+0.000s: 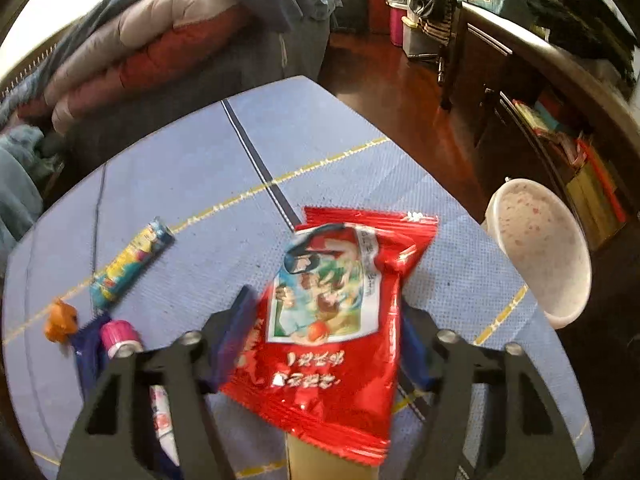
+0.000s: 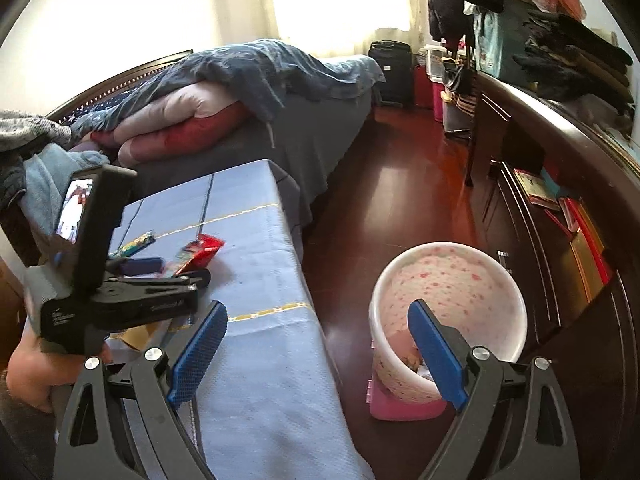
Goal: Collect trash
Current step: 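Grasp the red snack bag with the left tool, then grasp the gold foil packet with the right tool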
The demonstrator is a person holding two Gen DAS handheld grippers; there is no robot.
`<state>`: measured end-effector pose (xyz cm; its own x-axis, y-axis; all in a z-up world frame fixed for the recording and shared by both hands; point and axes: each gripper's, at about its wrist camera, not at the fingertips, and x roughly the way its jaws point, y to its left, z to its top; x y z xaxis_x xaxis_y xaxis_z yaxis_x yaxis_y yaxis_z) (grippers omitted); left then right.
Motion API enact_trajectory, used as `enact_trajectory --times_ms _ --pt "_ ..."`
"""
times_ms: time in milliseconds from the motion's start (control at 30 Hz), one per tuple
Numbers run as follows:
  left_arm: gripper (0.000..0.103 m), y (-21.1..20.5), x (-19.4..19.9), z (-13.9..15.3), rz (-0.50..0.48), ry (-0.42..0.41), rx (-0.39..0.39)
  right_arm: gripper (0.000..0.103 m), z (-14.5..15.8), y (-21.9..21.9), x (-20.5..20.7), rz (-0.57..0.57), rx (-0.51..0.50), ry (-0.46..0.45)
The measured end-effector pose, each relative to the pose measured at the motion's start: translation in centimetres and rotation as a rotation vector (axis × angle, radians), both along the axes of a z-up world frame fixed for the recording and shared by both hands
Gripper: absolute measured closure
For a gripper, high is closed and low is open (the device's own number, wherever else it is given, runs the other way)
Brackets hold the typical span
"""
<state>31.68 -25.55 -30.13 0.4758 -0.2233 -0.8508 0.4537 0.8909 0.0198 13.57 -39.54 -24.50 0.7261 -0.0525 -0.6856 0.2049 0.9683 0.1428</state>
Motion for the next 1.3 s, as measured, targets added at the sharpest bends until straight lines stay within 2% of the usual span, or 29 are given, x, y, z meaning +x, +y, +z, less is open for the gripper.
enact_trajectory --times_ms 67,200,233,267,433,567,733,933,1033,1100,1300 --pt "0.056 0.4 0.0 0.1 0.006 -0.015 -0.010 0.012 0.0 0.3 0.1 0.008 0.002 0.002" --pt "0.068 1.7 0.3 0.7 0.037 -0.015 -0.093 0.012 -0.1 1.5 0.6 0.037 0.003 0.008" --pt "0.077 2.2 0.3 1.0 0.044 -0.021 -0.120 0.012 -0.2 2.1 0.8 0.049 0.003 0.010" --pt "0.082 2.7 0.4 1.3 0.052 -0.026 -0.139 0.012 -0.2 2.4 0.9 0.057 0.004 0.012" --pt "0.083 6.1 0.3 3.7 0.125 -0.094 -0.212 0.012 -1.0 5.5 2.6 0.141 0.036 0.042" --pt "0.083 8.4 -0.2 5.5 0.171 -0.146 -0.227 0.012 -1.9 8.7 3.9 0.217 0.057 0.077" --pt "0.082 11.2 -0.8 6.6 0.224 -0.167 -0.228 0.012 -3.1 11.9 5.1 0.266 0.044 0.120" --pt "0.082 13.6 -1.0 7.1 0.260 -0.179 -0.233 0.030 -4.5 13.9 6.6 0.272 0.023 0.187" --pt "0.081 14.3 -1.0 7.2 0.273 -0.181 -0.238 0.038 -4.6 14.6 6.7 0.260 -0.017 0.188" --pt "0.081 14.7 -1.1 7.3 0.279 -0.182 -0.240 0.055 -4.6 15.0 6.6 0.256 -0.055 0.186" --pt "0.081 14.5 -1.7 8.1 0.266 -0.192 -0.252 0.055 -4.1 14.3 5.8 0.263 -0.051 0.177"
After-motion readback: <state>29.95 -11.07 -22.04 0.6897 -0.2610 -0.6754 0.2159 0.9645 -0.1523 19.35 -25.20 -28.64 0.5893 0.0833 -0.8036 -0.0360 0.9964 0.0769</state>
